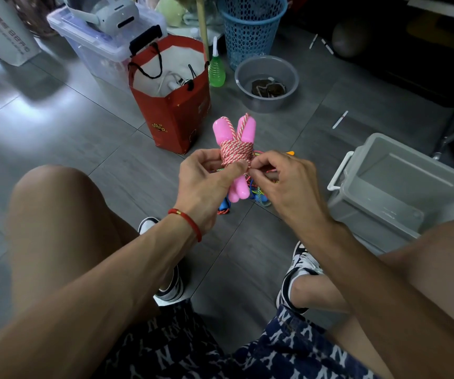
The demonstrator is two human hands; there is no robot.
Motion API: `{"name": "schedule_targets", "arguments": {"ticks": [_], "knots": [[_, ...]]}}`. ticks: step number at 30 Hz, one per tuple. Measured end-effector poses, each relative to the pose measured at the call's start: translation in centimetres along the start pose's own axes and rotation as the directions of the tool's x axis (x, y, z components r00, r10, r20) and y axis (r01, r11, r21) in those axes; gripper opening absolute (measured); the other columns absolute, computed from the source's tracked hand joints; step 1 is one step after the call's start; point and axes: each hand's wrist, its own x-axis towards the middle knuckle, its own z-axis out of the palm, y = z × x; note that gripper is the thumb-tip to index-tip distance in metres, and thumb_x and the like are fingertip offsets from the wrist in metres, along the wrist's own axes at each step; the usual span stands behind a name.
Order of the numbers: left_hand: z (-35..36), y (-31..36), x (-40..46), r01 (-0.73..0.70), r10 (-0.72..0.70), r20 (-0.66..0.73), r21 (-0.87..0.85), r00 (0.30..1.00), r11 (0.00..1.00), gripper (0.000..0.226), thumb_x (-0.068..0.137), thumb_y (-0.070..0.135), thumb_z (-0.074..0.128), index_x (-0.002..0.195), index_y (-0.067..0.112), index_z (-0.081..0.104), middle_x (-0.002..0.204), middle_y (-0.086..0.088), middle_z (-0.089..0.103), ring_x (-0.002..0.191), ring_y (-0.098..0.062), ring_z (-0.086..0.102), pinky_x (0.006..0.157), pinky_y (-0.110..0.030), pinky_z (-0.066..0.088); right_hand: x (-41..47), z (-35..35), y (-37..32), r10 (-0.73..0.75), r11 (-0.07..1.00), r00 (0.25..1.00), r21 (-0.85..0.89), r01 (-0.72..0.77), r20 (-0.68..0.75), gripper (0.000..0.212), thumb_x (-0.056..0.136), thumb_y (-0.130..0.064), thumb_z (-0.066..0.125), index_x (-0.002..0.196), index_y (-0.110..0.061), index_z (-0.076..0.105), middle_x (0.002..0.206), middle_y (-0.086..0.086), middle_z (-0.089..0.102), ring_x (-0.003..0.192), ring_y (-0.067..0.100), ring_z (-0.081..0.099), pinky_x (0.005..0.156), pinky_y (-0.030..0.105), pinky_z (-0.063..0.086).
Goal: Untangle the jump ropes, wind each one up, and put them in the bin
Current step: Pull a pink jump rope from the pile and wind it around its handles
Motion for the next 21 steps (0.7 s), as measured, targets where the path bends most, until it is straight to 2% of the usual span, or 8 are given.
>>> {"name": "schedule_targets", "arguments": {"ticks": [3, 6, 9, 11, 14, 18, 20, 21], "knots": [[0.0, -0.2, -0.1, -0.033, 0.032, 0.009, 0.071, 0.999, 0.997, 0.028, 0.076, 0.006, 0.083, 0.099, 0.005, 0.065, 0.08, -0.003, 0.077, 0.071, -0.034, 0.069, 0.067, -0.061, 0.058, 0.1, 0.0, 0.3, -0.023, 0.997, 0.998, -0.07, 0.027, 0.059, 0.007, 0.08, -0.014, 0.067, 0.086, -0.009, 0.069, 0.08, 0.005, 0.071, 0.071, 0.028, 0.069, 0.067, 0.049, 0.057], [-0.2, -0.1, -0.2, -0.044, 0.041, 0.036, 0.102, 0.999, 0.994, 0.028, 0.076, 0.008, 0.083, 0.097, 0.008, 0.064, 0.078, 0.001, 0.076, 0.072, -0.036, 0.068, 0.066, -0.062, 0.058, 0.1, -0.1, 0.4, -0.101, 0.981, 0.989, -0.152, 0.117, 0.108, 0.01, 0.08, -0.018, 0.061, 0.083, -0.009, 0.062, 0.081, 0.005, 0.064, 0.075, 0.03, 0.062, 0.065, 0.049, 0.054], [-0.3, 0.2, -0.3, -0.048, 0.04, 0.067, 0.115, 0.997, 0.992, 0.029, 0.077, 0.008, 0.083, 0.099, 0.007, 0.064, 0.078, 0.001, 0.076, 0.075, -0.042, 0.069, 0.066, -0.062, 0.058, 0.2, -0.6, -0.1, -0.24, 0.939, 0.964, -0.225, 0.261, 0.115, 0.009, 0.078, -0.012, 0.064, 0.079, -0.005, 0.058, 0.095, 0.007, 0.063, 0.086, 0.031, 0.056, 0.064, 0.048, 0.051], [-0.3, 0.3, -0.4, -0.039, 0.029, 0.071, 0.138, 0.997, 0.99, 0.029, 0.078, 0.007, 0.083, 0.101, 0.006, 0.064, 0.079, 0.002, 0.076, 0.077, -0.046, 0.07, 0.066, -0.06, 0.059, 0.3, -0.7, -0.1, -0.322, 0.911, 0.937, -0.225, 0.346, 0.139, 0.011, 0.074, -0.004, 0.067, 0.075, -0.002, 0.056, 0.097, 0.01, 0.064, 0.085, 0.033, 0.056, 0.064, 0.049, 0.05], [-0.5, 0.2, -0.4, -0.012, -0.004, 0.085, 0.177, 0.996, 0.984, 0.034, 0.076, 0.008, 0.085, 0.104, 0.004, 0.066, 0.084, -0.003, 0.077, 0.077, -0.033, 0.074, 0.067, -0.052, 0.062, 0.4, -1.0, 0.3, -0.406, 0.883, 0.9, -0.183, 0.432, 0.161, 0.013, 0.073, 0.002, 0.067, 0.073, -0.001, 0.055, 0.093, 0.012, 0.063, 0.08, 0.03, 0.054, 0.068, 0.046, 0.05], [-0.8, 0.6, -0.6, 0.046, -0.07, 0.146, 0.167, 0.987, 0.985, 0.025, 0.08, 0.009, 0.081, 0.102, 0.001, 0.07, 0.083, -0.018, 0.076, 0.082, -0.045, 0.072, 0.075, -0.059, 0.059, 0.4, -1.5, 0.3, -0.49, 0.832, 0.857, -0.206, 0.514, 0.158, 0.012, 0.074, 0.003, 0.065, 0.072, -0.001, 0.054, 0.091, 0.013, 0.064, 0.08, 0.026, 0.051, 0.078, 0.032, 0.043], [-0.7, 0.8, -0.8, 0.079, -0.106, 0.163, 0.159, 0.981, 0.984, 0.009, 0.083, 0.009, 0.077, 0.088, 0.001, 0.075, 0.082, -0.027, 0.073, 0.087, -0.049, 0.07, 0.083, -0.059, 0.058, 0.3, -1.7, 0.4, -0.558, 0.779, 0.813, -0.233, 0.582, 0.165, 0.01, 0.076, 0.004, 0.061, 0.072, -0.001, 0.054, 0.09, 0.016, 0.065, 0.081, 0.029, 0.053, 0.082, 0.034, 0.044], [-0.7, 0.7, -0.9, 0.107, -0.132, 0.17, 0.15, 0.977, 0.983, 0.01, 0.084, 0.009, 0.075, 0.083, 0.0, 0.076, 0.082, -0.032, 0.071, 0.087, -0.05, 0.069, 0.085, -0.059, 0.057, 0.2, -1.7, 0.7, -0.595, 0.739, 0.78, -0.25, 0.625, 0.193, 0.01, 0.078, 0.005, 0.06, 0.074, -0.002, 0.055, 0.09, 0.017, 0.065, 0.082, 0.031, 0.053, 0.084, 0.036, 0.044]]}}
